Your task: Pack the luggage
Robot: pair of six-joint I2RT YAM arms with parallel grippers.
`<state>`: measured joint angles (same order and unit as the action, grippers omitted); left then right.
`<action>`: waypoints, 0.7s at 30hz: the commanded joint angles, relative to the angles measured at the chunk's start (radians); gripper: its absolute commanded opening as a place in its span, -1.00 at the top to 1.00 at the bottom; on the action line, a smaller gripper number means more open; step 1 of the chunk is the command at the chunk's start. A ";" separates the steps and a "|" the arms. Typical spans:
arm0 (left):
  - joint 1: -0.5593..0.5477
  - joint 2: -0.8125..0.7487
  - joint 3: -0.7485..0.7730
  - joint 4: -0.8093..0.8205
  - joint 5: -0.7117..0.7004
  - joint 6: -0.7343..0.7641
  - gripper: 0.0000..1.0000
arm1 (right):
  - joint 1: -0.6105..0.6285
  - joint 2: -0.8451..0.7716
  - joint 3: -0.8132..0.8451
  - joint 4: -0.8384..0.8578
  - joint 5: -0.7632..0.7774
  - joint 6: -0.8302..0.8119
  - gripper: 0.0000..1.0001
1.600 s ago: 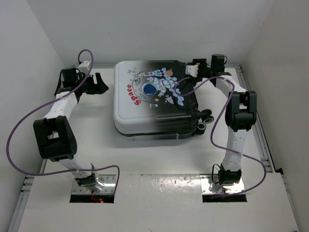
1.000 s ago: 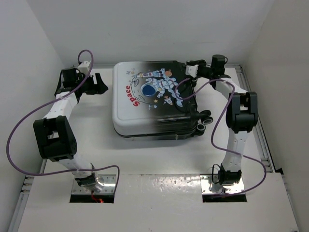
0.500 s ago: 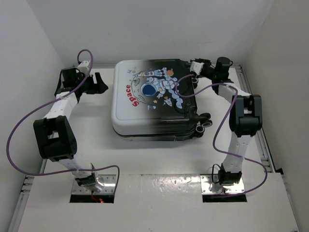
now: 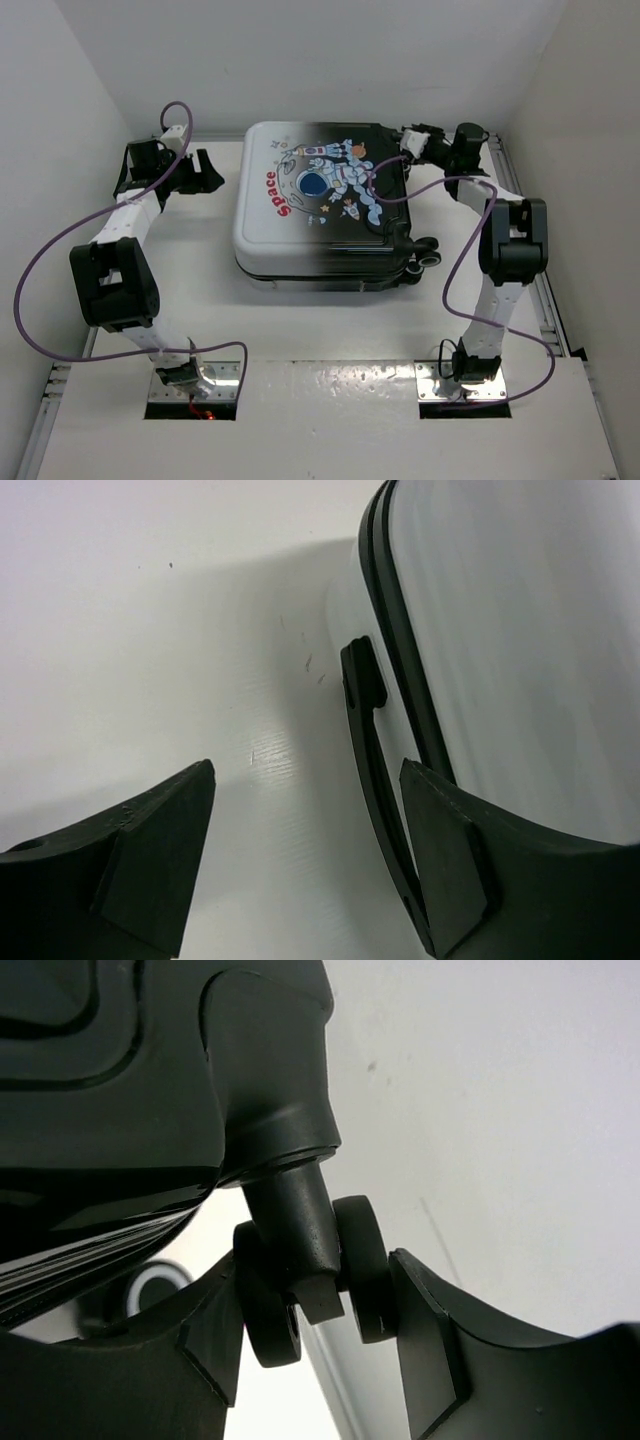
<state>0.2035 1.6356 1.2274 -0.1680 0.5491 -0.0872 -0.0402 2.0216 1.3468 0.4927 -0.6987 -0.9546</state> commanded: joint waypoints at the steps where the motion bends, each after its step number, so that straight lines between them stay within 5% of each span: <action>1: -0.007 -0.005 0.037 0.035 0.002 0.001 -0.60 | -0.018 -0.087 -0.041 0.080 0.038 0.024 0.52; 2: -0.007 -0.005 0.037 0.025 0.002 0.001 -0.60 | -0.013 -0.096 -0.069 0.076 0.036 0.039 0.27; 3: -0.007 -0.005 0.037 0.025 -0.008 0.001 -0.67 | -0.010 -0.100 -0.083 0.073 0.039 0.042 -0.27; 6: -0.007 -0.016 0.037 0.025 -0.018 0.001 -0.91 | 0.013 -0.133 -0.112 0.070 0.088 0.033 -0.57; 10: 0.007 -0.016 0.037 0.025 -0.028 -0.038 -0.94 | 0.016 -0.218 -0.123 0.018 0.233 0.054 -0.62; 14: 0.034 0.013 0.024 0.025 0.005 -0.120 -0.85 | -0.004 -0.323 -0.104 -0.231 0.407 0.207 -0.52; 21: 0.025 0.044 -0.063 -0.007 -0.052 -0.144 0.00 | -0.142 -0.435 -0.032 -0.831 0.464 0.777 -0.06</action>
<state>0.2264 1.6592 1.1893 -0.1703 0.5079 -0.2077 -0.1261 1.6184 1.2785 -0.0231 -0.2779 -0.5053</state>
